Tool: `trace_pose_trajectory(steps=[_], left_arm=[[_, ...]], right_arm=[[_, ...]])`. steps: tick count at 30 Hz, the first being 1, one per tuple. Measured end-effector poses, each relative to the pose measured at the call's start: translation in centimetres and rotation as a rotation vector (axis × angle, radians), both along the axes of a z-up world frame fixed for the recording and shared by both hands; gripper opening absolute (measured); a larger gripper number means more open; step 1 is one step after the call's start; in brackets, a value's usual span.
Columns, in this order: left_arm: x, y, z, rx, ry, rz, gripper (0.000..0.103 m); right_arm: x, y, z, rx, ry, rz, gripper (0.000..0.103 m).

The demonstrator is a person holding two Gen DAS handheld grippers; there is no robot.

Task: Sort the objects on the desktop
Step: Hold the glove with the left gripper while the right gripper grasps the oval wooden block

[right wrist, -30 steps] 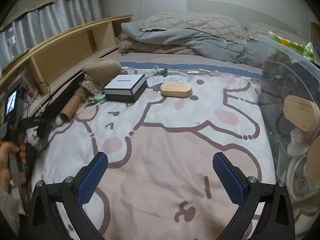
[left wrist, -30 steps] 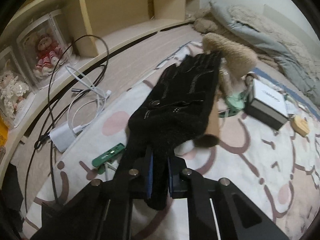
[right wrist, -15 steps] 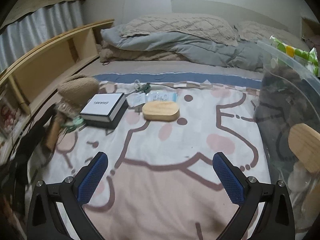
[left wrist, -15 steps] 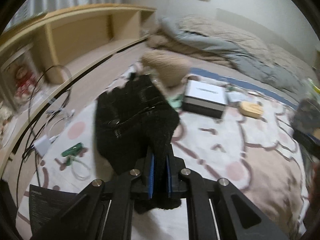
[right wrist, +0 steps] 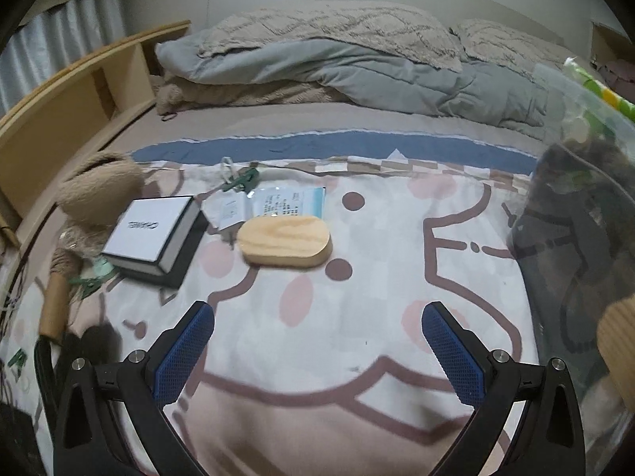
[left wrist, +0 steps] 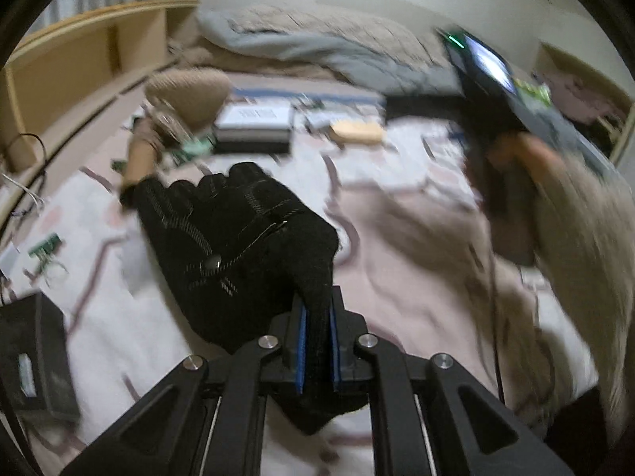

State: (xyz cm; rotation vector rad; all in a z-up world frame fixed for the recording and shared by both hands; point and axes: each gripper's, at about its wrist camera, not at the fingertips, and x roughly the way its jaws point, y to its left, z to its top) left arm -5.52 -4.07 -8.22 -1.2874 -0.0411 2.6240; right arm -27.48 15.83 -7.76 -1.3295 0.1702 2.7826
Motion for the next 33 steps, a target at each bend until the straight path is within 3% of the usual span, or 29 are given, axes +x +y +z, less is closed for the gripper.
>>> trace_pose_trajectory(steps=[8, 10, 11, 12, 14, 22, 24, 27, 33], left_arm=[[0.4, 0.1, -0.7, 0.096, -0.038, -0.01, 0.013], [0.0, -0.4, -0.6, 0.13, -0.04, 0.0, 0.024], [0.0, -0.5, -0.4, 0.136, -0.031, 0.011, 0.037], [0.0, -0.6, -0.2, 0.138, -0.018, 0.023, 0.056], [-0.1, -0.9, 0.1, 0.142, 0.007, 0.041, 0.075], [-1.1, -2.0, -0.6, 0.156, -0.024, 0.104, 0.082], [-1.2, -2.3, -0.6, 0.159, -0.018, 0.125, 0.085], [-1.4, -3.1, -0.7, 0.168, -0.02, 0.167, 0.087], [-2.3, -5.0, -1.1, 0.23, -0.043, 0.234, 0.089]], right_arm=[[-4.7, -2.3, -2.8, 0.057, -0.015, 0.024, 0.103], [-5.9, -2.7, -3.3, 0.084, -0.014, 0.03, 0.103], [-6.6, -2.9, -3.7, 0.096, -0.019, 0.033, 0.103], [-7.3, -3.1, -4.1, 0.11, -0.028, 0.033, 0.103], [-8.3, -3.4, -4.8, 0.14, -0.041, 0.029, 0.103], [-11.0, -3.6, -7.0, 0.133, -0.105, 0.043, 0.103], [-10.6, -3.2, -6.8, 0.109, -0.077, 0.043, 0.103], [-9.6, -3.0, -5.6, 0.098, -0.013, 0.066, 0.088], [-6.3, -3.2, -3.7, 0.128, 0.021, 0.134, 0.088]])
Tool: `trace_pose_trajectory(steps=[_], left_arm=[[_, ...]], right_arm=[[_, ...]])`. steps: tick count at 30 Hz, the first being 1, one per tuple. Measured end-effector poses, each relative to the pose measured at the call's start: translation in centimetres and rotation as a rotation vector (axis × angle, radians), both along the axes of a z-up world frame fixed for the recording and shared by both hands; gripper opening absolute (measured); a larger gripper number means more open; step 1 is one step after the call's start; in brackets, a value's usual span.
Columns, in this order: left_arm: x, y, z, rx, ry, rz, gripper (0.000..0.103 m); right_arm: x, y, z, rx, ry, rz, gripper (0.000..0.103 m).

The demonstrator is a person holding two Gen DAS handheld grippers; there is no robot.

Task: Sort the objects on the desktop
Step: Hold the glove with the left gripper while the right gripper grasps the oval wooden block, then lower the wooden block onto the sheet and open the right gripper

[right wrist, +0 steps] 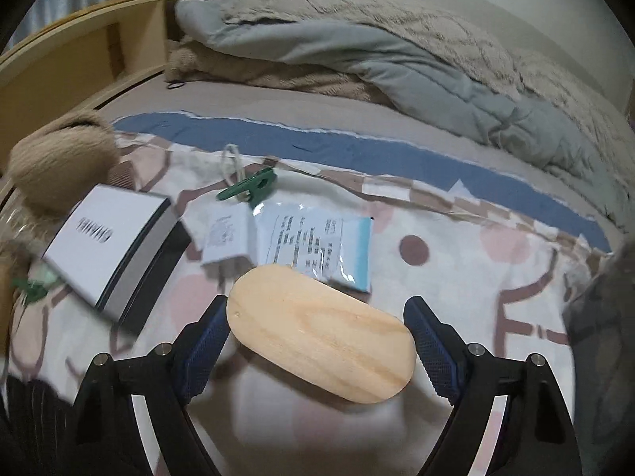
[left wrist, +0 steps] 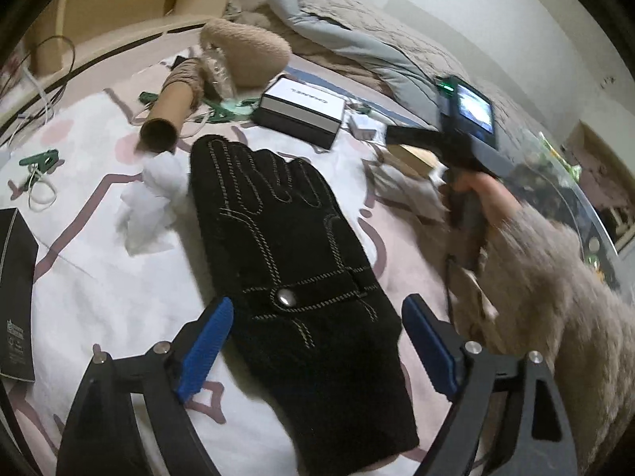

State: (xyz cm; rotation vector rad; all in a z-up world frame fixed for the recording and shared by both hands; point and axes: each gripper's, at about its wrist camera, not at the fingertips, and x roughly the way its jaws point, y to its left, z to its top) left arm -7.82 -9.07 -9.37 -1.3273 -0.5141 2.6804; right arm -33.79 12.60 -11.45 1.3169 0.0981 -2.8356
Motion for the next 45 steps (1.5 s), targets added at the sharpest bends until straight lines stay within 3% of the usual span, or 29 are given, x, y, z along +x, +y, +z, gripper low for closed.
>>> trace_pose_trajectory(steps=[11, 14, 15, 16, 20, 25, 29, 33, 40, 42, 45], left_arm=[[-3.0, -1.1, -1.2, -0.058, -0.027, 0.105, 0.093], [-3.6, -1.2, -2.2, -0.071, -0.053, 0.104, 0.085], [-3.8, -1.3, -2.6, -0.064, -0.067, 0.096, 0.074], [-4.0, -1.3, -2.9, -0.046, -0.077, 0.086, 0.07], [-3.9, -1.1, -3.0, 0.002, -0.071, 0.057, 0.059], [-3.1, -0.5, -3.0, 0.056, -0.065, 0.031, 0.059], [-2.5, 0.7, -2.9, 0.075, -0.059, -0.024, 0.058], [-1.6, 2.9, -2.4, 0.0, -0.017, -0.103, 0.058], [-0.1, 5.4, -1.3, 0.013, 0.059, -0.238, 0.058], [-0.1, 5.5, -1.3, -0.003, 0.057, -0.237, 0.058], [-0.4, 4.2, -2.0, 0.038, 0.002, -0.19, 0.058]], right_arm=[[10.5, -0.3, 0.4, -0.167, -0.106, 0.113, 0.088], [13.5, -1.4, -0.1, -0.175, -0.137, 0.161, 0.088], [14.3, -1.6, -0.3, -0.175, -0.145, 0.177, 0.088], [15.1, -1.8, -0.4, -0.173, -0.153, 0.191, 0.088], [18.0, -2.9, -1.0, -0.137, -0.17, 0.252, 0.088], [21.1, -4.0, -1.0, -0.082, -0.144, 0.324, 0.088], [23.0, -3.4, -0.2, -0.119, -0.138, 0.33, 0.088], [25.4, -3.2, 0.7, -0.116, -0.131, 0.345, 0.088], [28.1, -1.5, 1.2, -0.181, -0.166, 0.297, 0.088], [28.7, -1.0, 1.2, -0.2, -0.178, 0.28, 0.087], [29.4, -0.3, 1.7, -0.22, -0.154, 0.251, 0.085]])
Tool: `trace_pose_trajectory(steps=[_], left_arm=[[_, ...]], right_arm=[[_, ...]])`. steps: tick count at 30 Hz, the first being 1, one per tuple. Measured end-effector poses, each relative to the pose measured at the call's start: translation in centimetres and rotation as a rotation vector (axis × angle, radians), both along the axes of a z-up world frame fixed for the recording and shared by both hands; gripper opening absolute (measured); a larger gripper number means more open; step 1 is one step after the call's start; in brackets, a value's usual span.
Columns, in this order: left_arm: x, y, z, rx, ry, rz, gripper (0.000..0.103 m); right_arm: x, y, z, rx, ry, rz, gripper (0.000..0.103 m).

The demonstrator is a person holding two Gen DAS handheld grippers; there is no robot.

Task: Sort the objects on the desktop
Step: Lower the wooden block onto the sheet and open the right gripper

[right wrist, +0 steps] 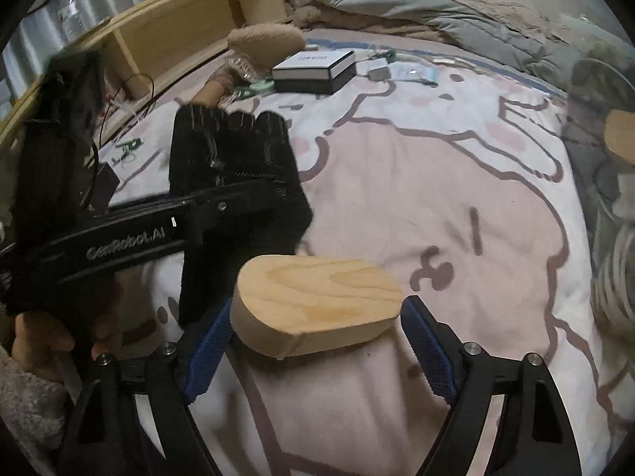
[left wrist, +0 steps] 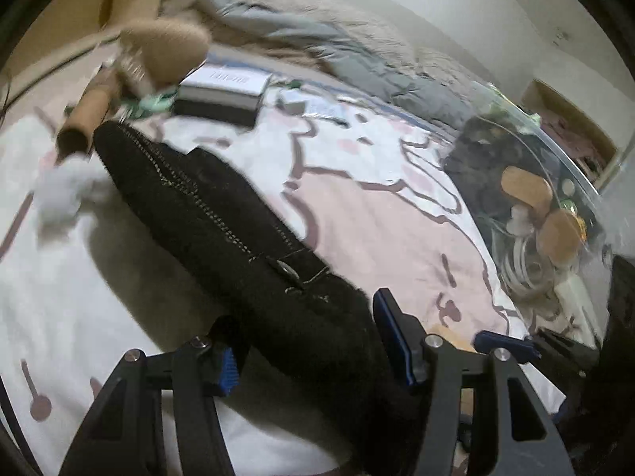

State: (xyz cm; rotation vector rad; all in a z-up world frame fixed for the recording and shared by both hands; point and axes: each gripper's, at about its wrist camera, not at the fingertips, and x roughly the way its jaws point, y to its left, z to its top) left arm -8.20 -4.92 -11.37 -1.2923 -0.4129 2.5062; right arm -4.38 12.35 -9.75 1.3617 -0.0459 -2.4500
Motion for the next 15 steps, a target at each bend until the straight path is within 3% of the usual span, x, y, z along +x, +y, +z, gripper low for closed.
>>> trace_pose_trajectory(steps=[4, 8, 10, 15], left_arm=[[0.3, -2.1, -0.6, 0.045, -0.057, 0.054, 0.058], [0.9, -3.4, 0.6, 0.009, 0.002, 0.132, 0.058], [1.2, -3.9, 1.1, -0.006, 0.032, 0.166, 0.058], [1.0, -4.8, 1.6, 0.002, 0.058, 0.22, 0.059]], right_arm=[[-0.3, 1.8, 1.3, -0.035, 0.06, -0.089, 0.084], [-1.4, 3.1, 1.7, -0.003, 0.101, -0.161, 0.084], [-2.1, 2.9, 1.0, 0.063, 0.103, -0.172, 0.084], [-4.0, 1.9, -1.3, 0.117, 0.04, -0.138, 0.084]])
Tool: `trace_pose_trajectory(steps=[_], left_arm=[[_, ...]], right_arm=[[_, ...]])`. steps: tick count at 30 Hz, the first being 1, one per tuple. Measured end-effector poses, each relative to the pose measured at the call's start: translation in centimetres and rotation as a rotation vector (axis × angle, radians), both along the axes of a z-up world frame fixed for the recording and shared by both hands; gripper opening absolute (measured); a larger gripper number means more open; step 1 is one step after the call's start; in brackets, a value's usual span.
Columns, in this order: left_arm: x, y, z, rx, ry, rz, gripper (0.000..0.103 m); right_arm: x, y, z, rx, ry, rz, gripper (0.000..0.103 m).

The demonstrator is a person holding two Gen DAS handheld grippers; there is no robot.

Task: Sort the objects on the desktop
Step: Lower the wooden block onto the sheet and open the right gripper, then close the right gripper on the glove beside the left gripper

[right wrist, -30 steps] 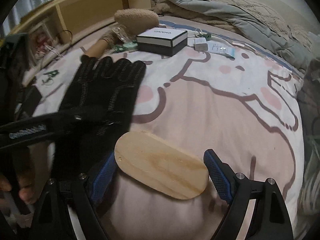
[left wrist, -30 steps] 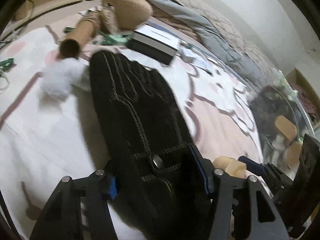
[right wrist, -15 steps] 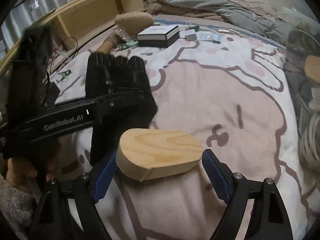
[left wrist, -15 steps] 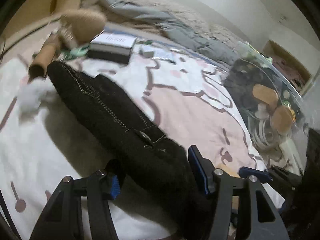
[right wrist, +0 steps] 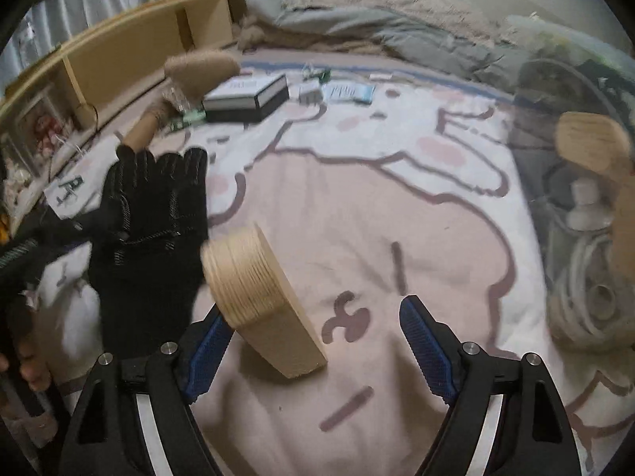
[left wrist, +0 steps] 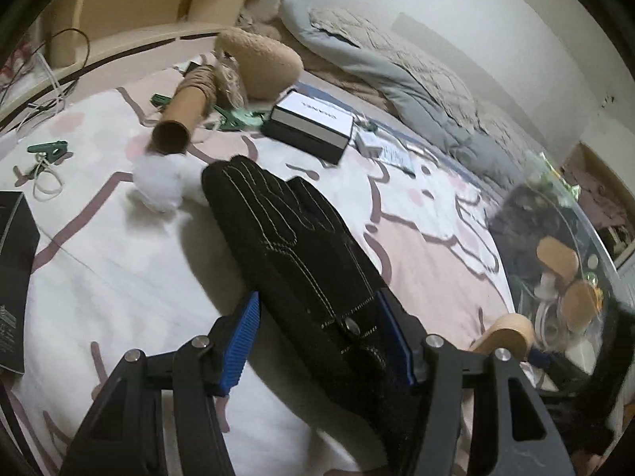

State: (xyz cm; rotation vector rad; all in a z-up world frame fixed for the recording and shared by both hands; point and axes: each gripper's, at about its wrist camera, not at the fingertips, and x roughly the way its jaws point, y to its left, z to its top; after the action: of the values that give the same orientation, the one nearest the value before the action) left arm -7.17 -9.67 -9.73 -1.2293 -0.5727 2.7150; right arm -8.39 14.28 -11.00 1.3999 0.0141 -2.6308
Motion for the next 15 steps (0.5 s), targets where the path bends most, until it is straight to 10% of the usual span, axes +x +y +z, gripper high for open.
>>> trace_pose_trajectory(steps=[7, 13, 15], left_arm=[[-0.2, -1.4, 0.0, 0.046, 0.007, 0.043, 0.07], [-0.5, -1.5, -0.3, 0.084, -0.012, 0.028, 0.07], [-0.5, -1.2, -0.3, 0.081, -0.015, 0.016, 0.07]], right_arm=[[0.4, -0.1, 1.0, 0.038, 0.043, -0.042, 0.084], [2.0, 0.8, 1.5, -0.324, -0.029, 0.021, 0.082], [1.4, 0.0, 0.2, -0.378, -0.095, 0.049, 0.06]])
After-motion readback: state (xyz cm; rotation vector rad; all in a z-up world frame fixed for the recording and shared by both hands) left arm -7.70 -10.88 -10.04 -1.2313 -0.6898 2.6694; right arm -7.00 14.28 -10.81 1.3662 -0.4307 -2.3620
